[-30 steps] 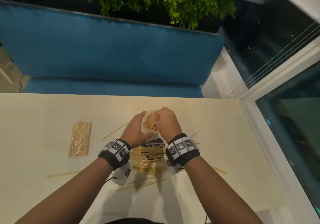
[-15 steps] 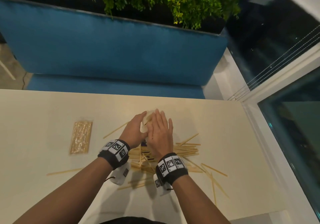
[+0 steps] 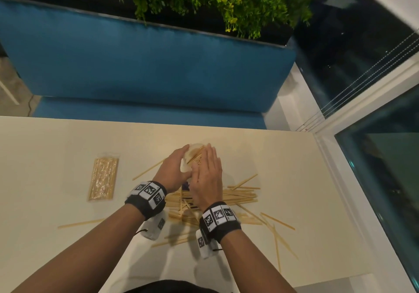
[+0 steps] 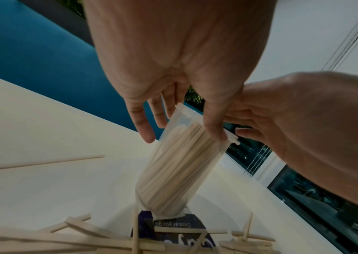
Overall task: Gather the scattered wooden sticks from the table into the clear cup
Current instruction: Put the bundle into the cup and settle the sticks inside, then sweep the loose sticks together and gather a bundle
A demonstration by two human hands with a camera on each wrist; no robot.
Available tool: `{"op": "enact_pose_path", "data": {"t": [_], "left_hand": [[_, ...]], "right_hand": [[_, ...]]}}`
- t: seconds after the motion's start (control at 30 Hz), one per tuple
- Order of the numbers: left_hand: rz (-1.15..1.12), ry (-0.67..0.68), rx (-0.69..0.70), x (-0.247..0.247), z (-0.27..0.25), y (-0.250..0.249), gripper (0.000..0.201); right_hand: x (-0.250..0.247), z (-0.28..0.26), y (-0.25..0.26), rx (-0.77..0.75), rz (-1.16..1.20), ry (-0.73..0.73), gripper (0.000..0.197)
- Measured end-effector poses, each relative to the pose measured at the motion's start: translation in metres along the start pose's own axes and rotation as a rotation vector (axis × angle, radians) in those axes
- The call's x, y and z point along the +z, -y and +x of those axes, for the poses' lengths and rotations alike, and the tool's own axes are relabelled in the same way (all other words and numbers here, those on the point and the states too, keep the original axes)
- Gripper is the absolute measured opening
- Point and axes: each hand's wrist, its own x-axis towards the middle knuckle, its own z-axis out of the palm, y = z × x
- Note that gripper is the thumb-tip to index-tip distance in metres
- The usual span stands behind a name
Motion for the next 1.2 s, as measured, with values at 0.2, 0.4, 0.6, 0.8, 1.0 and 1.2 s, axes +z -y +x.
{"op": "enact_pose_path", "data": {"t": [0.2,0.4,0.6,0.8,1.0,1.2], "left_hand": [[0.013,-0.001,0.006,0.002,0.001,0.002,0.087],[-0.017,0.002,-0.1,0.009,-0.007,0.008,0.109],[0.106,-0.068,-0.215,0.048,-0.045,0.035,0.045],[0.182,0.181,-0.165,0.112,-0.08,0.039,0.007],[0.219,0.22,-0.117,0.172,-0.084,0.015,0.007],[0.239,0.217,-0.151,0.206,-0.086,-0.001,0.008]], "right_hand": [[-0.006,-0.002,-0.004,-0.009,0.081,0.087,0.061],[-0.047,-0.033,-0.066,0.2,0.226,-0.251,0.038],[-0.069,-0.11,-0.199,0.59,0.018,-0.104,0.033],[-0.079,-0.161,-0.264,0.694,-0.119,0.137,0.047],[-0.08,-0.16,-0.279,0.586,-0.13,0.215,0.021],[-0.072,-0.154,-0.3,0.381,-0.28,0.355,0.015]]}}
